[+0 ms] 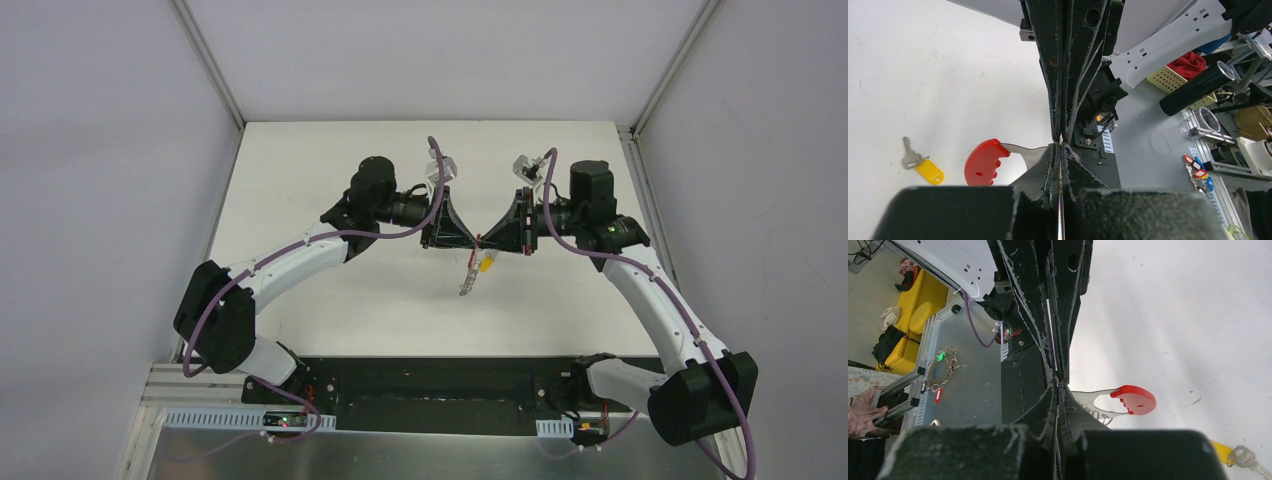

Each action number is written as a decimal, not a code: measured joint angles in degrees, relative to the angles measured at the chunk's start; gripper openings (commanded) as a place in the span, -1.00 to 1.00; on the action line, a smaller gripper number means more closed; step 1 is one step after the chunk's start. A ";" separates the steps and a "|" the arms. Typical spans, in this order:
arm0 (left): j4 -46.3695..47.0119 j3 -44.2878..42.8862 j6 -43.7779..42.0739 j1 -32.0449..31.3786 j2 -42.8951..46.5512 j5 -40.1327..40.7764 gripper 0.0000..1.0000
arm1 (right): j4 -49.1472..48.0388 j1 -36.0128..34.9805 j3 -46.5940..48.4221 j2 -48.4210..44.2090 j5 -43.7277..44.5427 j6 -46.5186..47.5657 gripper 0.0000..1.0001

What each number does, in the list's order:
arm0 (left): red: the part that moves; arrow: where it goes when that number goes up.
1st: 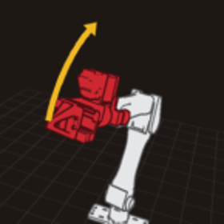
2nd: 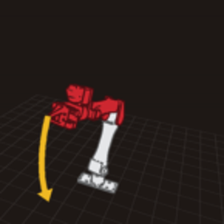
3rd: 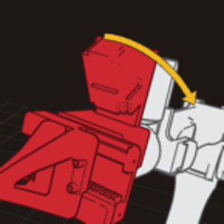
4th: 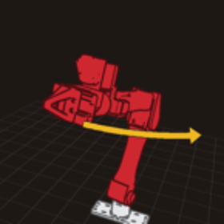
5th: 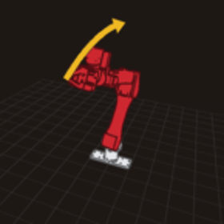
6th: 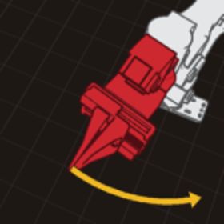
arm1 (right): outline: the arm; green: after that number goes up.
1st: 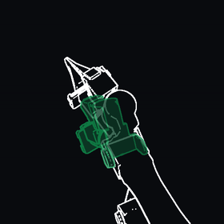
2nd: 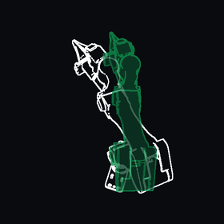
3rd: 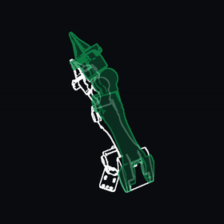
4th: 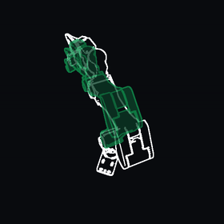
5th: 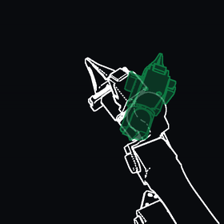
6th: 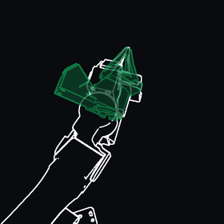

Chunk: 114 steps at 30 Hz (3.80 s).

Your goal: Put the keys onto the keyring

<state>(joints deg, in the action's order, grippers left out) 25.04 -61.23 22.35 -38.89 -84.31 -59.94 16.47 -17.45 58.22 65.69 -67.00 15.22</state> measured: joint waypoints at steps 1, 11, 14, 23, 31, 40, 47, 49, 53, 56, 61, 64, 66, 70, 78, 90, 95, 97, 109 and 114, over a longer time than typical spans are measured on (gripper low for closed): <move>-0.07 0.00 -0.04 0.02 0.00 0.00 -0.88 | 0.02 0.02 0.00 0.00 0.07 0.09 -1.00; -13.03 -2.56 -7.10 1.14 0.02 5.53 0.09 | 3.45 2.99 0.00 -0.59 5.46 3.08 -1.00; -23.52 -7.54 -10.21 1.51 -0.81 11.08 0.12 | 4.72 4.74 0.00 -1.62 8.35 3.58 -1.00; -38.14 -20.65 -11.54 1.46 -14.21 24.09 0.13 | 8.76 12.31 0.00 -5.25 16.87 4.35 -1.00; -42.82 -27.58 -4.42 -0.90 -29.00 29.29 0.12 | 11.50 18.88 -3.39 -8.50 21.70 5.14 -1.00; -47.58 -42.73 0.96 -5.49 -39.50 32.59 -0.01 | 12.87 22.34 -7.52 -13.25 22.38 6.49 -1.00; -48.48 -51.32 4.46 -7.28 -47.52 31.89 -0.12 | 13.46 23.32 -8.41 -13.35 21.53 7.39 -1.00; -48.48 -51.95 5.35 -7.34 -49.44 31.58 -0.14 | 13.55 23.39 -8.41 -13.35 21.31 7.69 -1.00; -49.29 -51.25 5.84 -7.63 -51.10 31.52 -0.17 | 14.03 23.47 -8.41 -13.38 21.07 8.13 -1.00; -49.31 -48.65 5.70 -7.63 -50.73 31.58 -0.17 | 14.12 23.54 -8.41 -13.38 20.98 8.31 -1.00; -50.29 -39.80 3.08 -7.61 -45.00 32.87 -0.19 | 14.27 23.58 -8.41 -13.38 20.57 8.63 -1.00; -52.87 -35.89 0.15 -7.63 -41.48 34.36 -0.18 | 14.27 23.63 -8.44 -13.38 20.15 8.85 -1.00; -54.29 -33.57 -2.34 -7.61 -39.19 35.19 -0.15 | 14.27 23.67 -8.46 -13.44 19.91 8.96 -1.00; -56.61 -29.97 -7.21 -7.61 -34.25 36.83 -0.07 | 14.34 23.85 -9.42 -13.92 19.41 9.11 -1.00; -60.08 -29.92 -19.26 -7.65 -28.65 37.97 0.00 | 14.56 23.96 -9.73 -14.01 18.14 9.81 -1.00; -61.77 -33.66 -32.44 -11.41 -33.55 45.09 -0.06 | 17.38 24.02 -9.73 -14.38 15.34 12.20 -1.00; -61.33 -35.47 -35.56 -12.55 -36.09 48.13 -0.12 | 17.86 24.02 -9.73 -14.38 14.67 12.92 -1.00; -61.20 -35.82 -36.44 -12.72 -36.54 48.94 -0.15 | 18.10 24.02 -9.73 -14.38 14.32 13.16 -1.00; -60.41 -36.04 -38.49 -13.00 -38.71 50.53 -0.41 | 19.02 24.02 -9.73 -14.38 13.68 14.05 -1.00; -60.13 -36.04 -38.51 -13.31 -38.71 50.42 -0.55 | 19.15 24.02 -9.73 -14.38 13.57 14.25 -1.00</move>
<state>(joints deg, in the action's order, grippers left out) -35.09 -97.27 -16.16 -52.21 -123.02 -9.52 35.62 6.57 48.49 51.31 -53.43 29.47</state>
